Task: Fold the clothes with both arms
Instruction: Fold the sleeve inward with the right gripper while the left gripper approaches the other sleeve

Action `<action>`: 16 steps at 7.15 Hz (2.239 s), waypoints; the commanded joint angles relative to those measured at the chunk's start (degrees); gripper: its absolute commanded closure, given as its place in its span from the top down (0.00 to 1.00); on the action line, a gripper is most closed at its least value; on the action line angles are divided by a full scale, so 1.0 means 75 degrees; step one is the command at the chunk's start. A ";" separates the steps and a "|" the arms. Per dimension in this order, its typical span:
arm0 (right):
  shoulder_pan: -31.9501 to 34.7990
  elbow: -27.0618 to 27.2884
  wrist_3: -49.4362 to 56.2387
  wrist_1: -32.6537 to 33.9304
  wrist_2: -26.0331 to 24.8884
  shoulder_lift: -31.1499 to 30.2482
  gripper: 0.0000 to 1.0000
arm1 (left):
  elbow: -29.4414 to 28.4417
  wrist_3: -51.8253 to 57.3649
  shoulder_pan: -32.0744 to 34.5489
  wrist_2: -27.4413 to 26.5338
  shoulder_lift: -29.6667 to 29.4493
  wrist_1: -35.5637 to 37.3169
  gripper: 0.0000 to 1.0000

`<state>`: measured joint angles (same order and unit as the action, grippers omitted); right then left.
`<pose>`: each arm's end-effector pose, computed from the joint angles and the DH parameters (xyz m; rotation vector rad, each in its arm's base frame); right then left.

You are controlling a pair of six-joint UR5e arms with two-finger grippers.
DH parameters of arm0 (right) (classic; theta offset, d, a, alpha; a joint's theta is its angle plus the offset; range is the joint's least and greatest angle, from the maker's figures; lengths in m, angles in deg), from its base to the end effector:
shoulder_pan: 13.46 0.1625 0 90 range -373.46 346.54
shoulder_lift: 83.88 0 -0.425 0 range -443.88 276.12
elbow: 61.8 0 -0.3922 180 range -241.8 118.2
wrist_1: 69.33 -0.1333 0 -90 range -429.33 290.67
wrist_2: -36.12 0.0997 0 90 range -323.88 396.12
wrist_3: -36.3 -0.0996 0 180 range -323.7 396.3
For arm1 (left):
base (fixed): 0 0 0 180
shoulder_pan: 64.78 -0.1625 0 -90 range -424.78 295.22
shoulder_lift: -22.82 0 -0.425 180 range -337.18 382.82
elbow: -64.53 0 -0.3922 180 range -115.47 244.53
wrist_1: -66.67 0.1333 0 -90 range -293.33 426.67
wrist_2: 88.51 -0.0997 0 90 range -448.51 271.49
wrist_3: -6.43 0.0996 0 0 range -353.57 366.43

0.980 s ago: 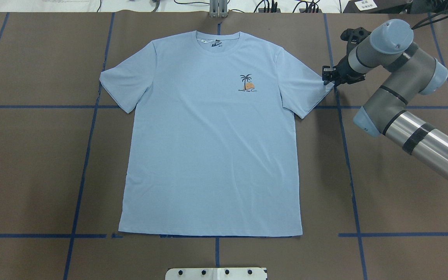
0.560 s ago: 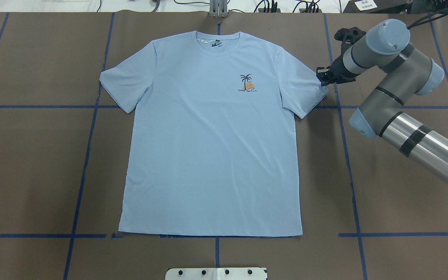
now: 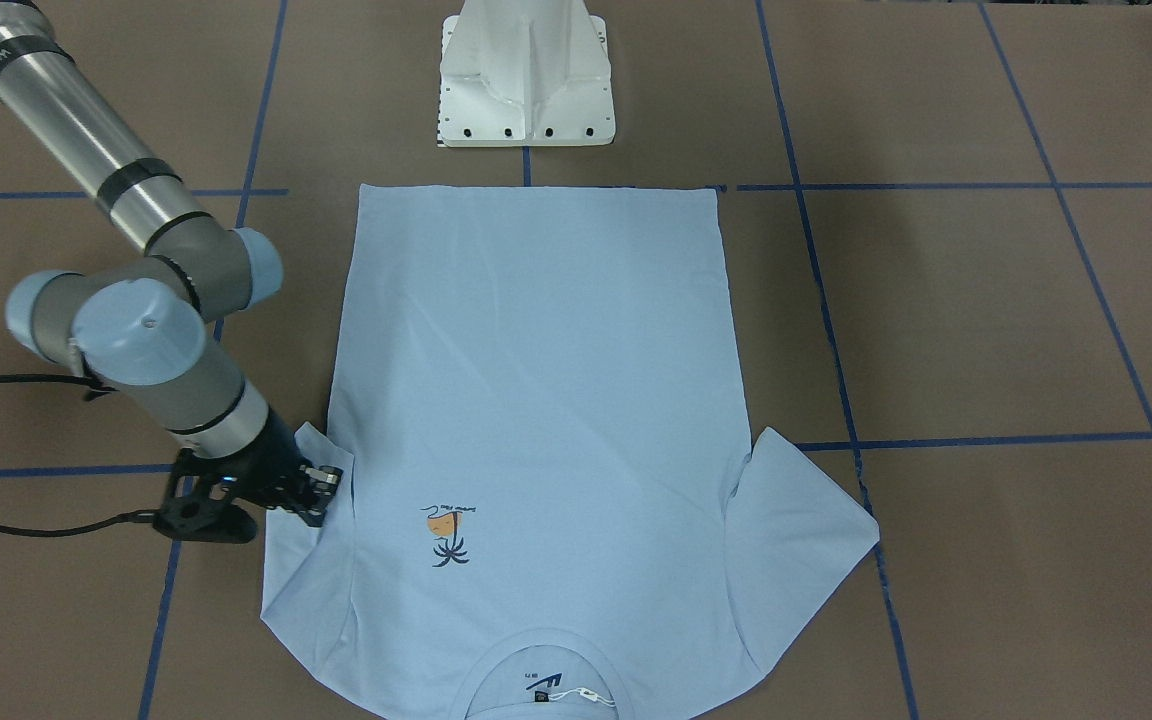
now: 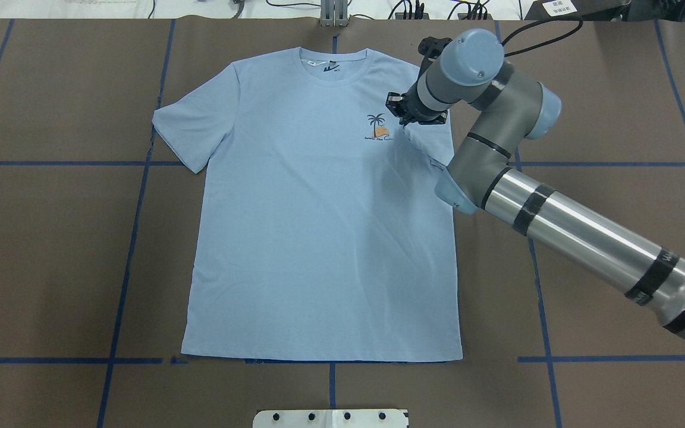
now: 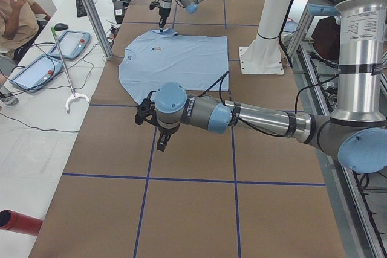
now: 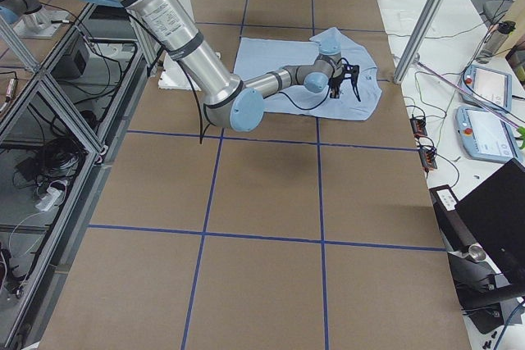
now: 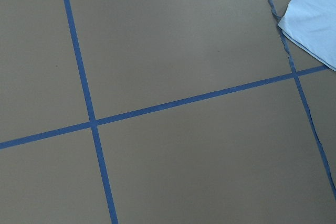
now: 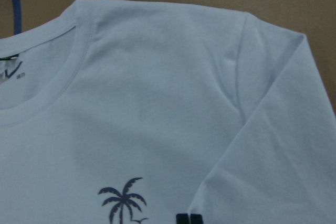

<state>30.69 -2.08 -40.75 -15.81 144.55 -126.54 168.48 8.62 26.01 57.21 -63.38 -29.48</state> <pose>-0.5194 -0.6461 0.3114 0.1818 -0.9603 0.3506 -0.0575 -0.4686 0.5433 0.2868 0.9589 0.1607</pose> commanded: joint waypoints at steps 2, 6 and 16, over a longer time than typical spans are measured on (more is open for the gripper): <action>-0.0178 -0.0778 -0.0309 0.0001 -0.0288 0.0800 0.70 | 0.0004 -0.0035 0.0000 0.0000 0.0009 0.0000 1.00; -0.0179 0.1264 -0.0368 -0.0023 -0.0242 -0.0365 1.00 | -0.1116 -0.2693 -0.1329 0.0422 -0.1508 -0.1362 1.00; -0.0074 0.4295 -0.0310 -0.0093 -0.0113 -0.2715 1.00 | -0.5701 -0.6985 -0.4640 -0.2718 -0.4901 -0.5118 0.73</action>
<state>30.09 29.94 -43.40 -16.47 143.73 -146.67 127.55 -43.65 -8.23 37.57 -99.28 -65.97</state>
